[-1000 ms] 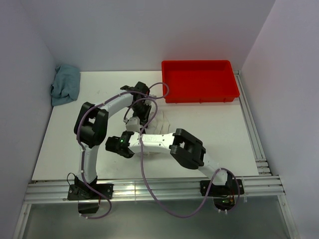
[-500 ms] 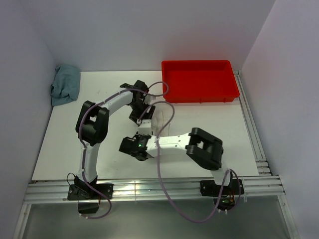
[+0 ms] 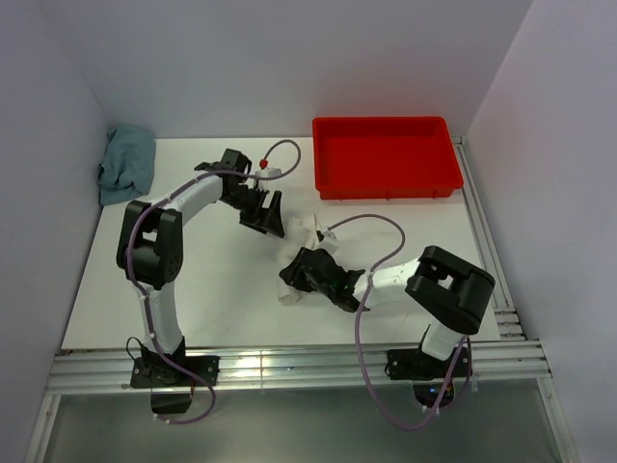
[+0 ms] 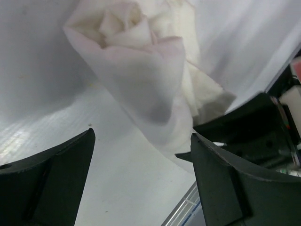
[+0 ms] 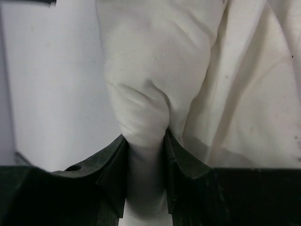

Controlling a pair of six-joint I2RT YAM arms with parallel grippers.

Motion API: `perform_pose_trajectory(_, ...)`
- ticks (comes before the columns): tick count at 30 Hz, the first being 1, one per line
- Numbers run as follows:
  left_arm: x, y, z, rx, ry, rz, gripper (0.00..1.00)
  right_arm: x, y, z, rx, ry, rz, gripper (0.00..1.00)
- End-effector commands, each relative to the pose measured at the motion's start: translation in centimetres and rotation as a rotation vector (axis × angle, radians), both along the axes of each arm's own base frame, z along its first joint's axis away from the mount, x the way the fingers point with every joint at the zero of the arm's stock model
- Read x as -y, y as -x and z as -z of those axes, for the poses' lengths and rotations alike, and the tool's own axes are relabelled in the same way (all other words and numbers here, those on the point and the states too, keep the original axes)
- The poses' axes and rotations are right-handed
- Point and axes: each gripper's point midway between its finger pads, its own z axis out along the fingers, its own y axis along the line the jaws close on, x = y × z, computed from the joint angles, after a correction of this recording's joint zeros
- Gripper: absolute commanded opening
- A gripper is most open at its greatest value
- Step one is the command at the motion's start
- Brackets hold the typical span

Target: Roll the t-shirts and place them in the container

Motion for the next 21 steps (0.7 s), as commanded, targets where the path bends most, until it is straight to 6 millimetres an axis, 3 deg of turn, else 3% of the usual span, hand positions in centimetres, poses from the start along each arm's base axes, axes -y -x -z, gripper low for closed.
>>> perform_pose_trajectory(1,1.5,1.5,-1.3,0.055,0.145,0.089,0.87,-0.9,1.9,1.5,-0.096,-0.145,-0.092,0.36)
perform_pose_trajectory(2,1.5,1.7,-1.1,0.053,0.156,0.092,0.88,-1.4,1.7,0.6,-0.08,-0.207,-0.095,0.36)
perform_pose_trajectory(4,1.7,2.3,-0.6,0.046,0.19,0.101,0.88,-0.5,2.3,1.9,-0.132,-0.249,-0.085,0.36)
perform_pose_trajectory(5,1.7,2.4,-0.1,0.041,0.19,0.101,0.88,-0.8,2.0,0.9,-0.109,-0.313,-0.088,0.36)
perform_pose_trajectory(10,1.4,2.4,2.4,0.023,0.166,0.083,0.88,0.5,2.9,2.6,-0.19,-0.424,-0.061,0.36)
perform_pose_trajectory(21,3.0,2.3,4.3,0.008,0.138,0.107,0.89,2.0,4.1,4.8,-0.291,-0.505,-0.006,0.35)
